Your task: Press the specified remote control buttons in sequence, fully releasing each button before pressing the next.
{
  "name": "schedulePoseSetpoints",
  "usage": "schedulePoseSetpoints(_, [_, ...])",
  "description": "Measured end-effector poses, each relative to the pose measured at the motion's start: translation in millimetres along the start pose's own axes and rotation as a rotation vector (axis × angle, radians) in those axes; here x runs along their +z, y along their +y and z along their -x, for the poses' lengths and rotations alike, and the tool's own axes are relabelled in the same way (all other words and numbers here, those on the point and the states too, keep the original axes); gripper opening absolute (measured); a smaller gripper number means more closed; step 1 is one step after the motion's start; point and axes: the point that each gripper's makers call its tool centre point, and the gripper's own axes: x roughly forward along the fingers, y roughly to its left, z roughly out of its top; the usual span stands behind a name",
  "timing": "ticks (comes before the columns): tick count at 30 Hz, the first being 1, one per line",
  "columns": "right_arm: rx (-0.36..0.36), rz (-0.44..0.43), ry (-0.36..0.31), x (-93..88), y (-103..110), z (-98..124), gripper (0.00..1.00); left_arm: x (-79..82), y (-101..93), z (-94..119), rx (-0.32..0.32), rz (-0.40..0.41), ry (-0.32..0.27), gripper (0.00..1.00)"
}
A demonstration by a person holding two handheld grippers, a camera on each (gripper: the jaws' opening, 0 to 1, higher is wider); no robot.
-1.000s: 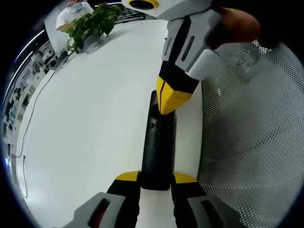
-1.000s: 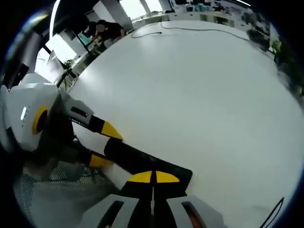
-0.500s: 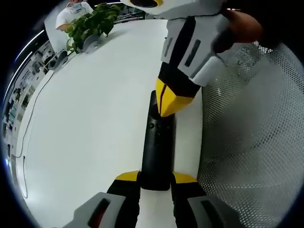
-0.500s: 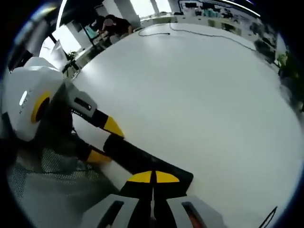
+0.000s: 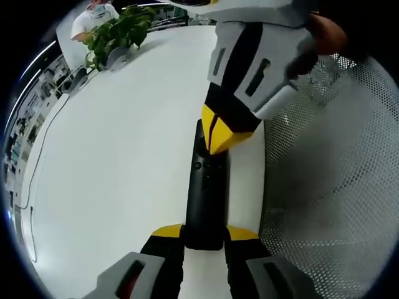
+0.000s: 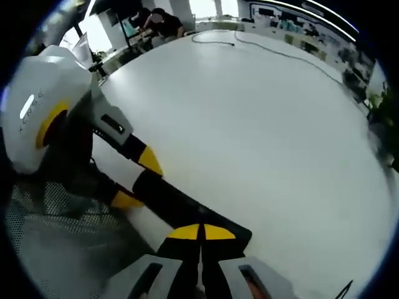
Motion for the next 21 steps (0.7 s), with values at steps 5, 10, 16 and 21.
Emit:
schedulePoseSetpoints(5, [0.099,-0.250,-0.010,1.3,-3.0,3.0,0.00,-0.2,0.2,0.3,0.002,0.009,-0.015,0.25])
schedulePoseSetpoints(10, [0.075,-0.342,-0.061,4.7,-20.3,14.5,0.00,0.1,0.3,0.1,0.003,0.010,-0.016,0.25])
schedulePoseSetpoints(16, [0.085,-0.337,-0.013,-4.0,-16.4,10.6,0.00,0.2,0.2,-0.1,0.004,0.016,-0.019,0.25])
schedulePoseSetpoints(21, [0.063,-0.279,-0.002,-4.3,-14.2,7.2,0.00,0.3,-0.1,-0.2,0.014,0.020,-0.020,0.25])
